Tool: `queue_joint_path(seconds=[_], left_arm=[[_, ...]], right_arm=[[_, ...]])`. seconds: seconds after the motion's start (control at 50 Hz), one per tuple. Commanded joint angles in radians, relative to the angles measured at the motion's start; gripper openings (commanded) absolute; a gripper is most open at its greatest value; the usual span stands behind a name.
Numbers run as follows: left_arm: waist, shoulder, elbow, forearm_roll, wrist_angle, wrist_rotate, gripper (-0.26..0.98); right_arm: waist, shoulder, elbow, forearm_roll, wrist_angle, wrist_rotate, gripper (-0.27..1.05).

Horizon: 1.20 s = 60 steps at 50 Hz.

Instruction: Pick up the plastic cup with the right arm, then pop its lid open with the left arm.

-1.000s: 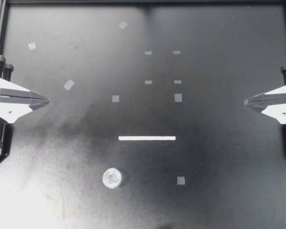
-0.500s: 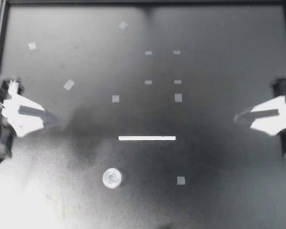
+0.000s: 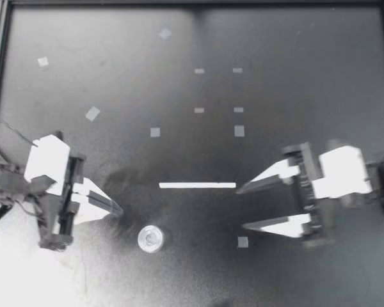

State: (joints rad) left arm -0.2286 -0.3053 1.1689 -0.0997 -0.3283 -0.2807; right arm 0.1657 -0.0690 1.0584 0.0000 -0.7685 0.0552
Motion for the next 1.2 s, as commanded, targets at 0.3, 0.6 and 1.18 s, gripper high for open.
queue_joint_path(seconds=[0.3, 0.6, 1.18], left_arm=[[-0.089, 0.216, -0.101, 0.002, -0.077, 0.051, -0.07], [-0.089, 0.284, -0.123, 0.0, -0.103, 0.107, -0.07], [-0.089, 0.29, -0.114, -0.002, -0.132, 0.118, -0.08]], right_arm=[[0.029, 0.325, -0.247, -0.069, -0.038, 0.25, 0.65], [0.041, 0.426, -0.337, -0.074, -0.009, 0.302, 0.65], [0.009, 0.541, -0.471, -0.041, 0.104, 0.249, 0.66]])
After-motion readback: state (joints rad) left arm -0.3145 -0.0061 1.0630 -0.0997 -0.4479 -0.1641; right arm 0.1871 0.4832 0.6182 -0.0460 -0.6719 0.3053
